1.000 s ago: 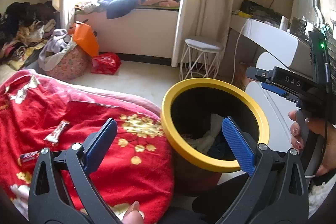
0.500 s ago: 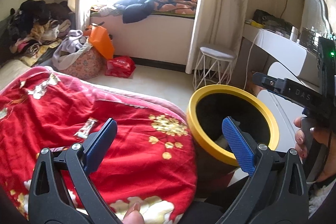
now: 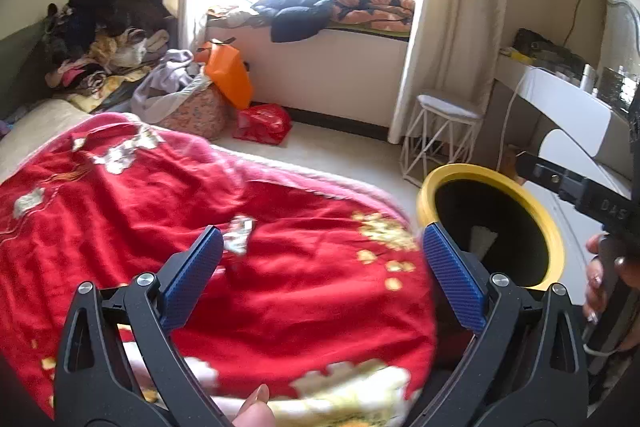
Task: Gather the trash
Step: 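Move both open tools back to the remaining trash on the bedspread, then grasp the red tube with the left tool while the right tool grasps a red wrapper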
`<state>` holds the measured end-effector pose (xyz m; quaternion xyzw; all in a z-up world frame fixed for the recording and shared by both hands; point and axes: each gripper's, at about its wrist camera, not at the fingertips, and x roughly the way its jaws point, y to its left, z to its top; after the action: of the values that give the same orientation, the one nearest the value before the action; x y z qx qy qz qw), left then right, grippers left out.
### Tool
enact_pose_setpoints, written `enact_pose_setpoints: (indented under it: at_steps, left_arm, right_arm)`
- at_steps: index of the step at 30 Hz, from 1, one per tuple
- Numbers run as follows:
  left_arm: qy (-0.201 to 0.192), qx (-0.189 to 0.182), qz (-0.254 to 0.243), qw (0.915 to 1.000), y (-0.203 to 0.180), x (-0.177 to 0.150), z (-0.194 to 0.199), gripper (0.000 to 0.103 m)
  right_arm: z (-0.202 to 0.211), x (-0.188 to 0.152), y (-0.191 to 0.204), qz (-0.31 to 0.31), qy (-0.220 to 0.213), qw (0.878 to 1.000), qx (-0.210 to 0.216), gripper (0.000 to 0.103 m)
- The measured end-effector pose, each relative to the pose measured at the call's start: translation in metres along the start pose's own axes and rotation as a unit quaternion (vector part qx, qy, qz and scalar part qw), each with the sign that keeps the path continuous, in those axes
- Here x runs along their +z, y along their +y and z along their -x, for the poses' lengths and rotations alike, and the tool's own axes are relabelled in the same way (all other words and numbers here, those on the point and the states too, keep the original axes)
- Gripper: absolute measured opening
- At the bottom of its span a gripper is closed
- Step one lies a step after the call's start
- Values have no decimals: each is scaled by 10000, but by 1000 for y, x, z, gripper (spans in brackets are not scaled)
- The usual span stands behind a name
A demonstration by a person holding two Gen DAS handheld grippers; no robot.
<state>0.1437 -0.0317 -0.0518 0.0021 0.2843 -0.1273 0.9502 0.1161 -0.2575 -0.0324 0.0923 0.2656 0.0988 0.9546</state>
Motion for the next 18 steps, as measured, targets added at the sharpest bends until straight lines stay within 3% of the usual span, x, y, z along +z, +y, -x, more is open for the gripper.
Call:
enact_pose_setpoints:
  at_steps: [10, 18]
  left_arm:
    - [340, 539, 229, 9977, 73, -18, -1, 92]
    - [709, 606, 167, 9955, 113, -32, -14, 92]
  right_arm:
    - [-29, -2, 54, 331, 407, 9971, 553, 78]
    - [-74, -6, 94, 406, 980, 9906, 864, 78]
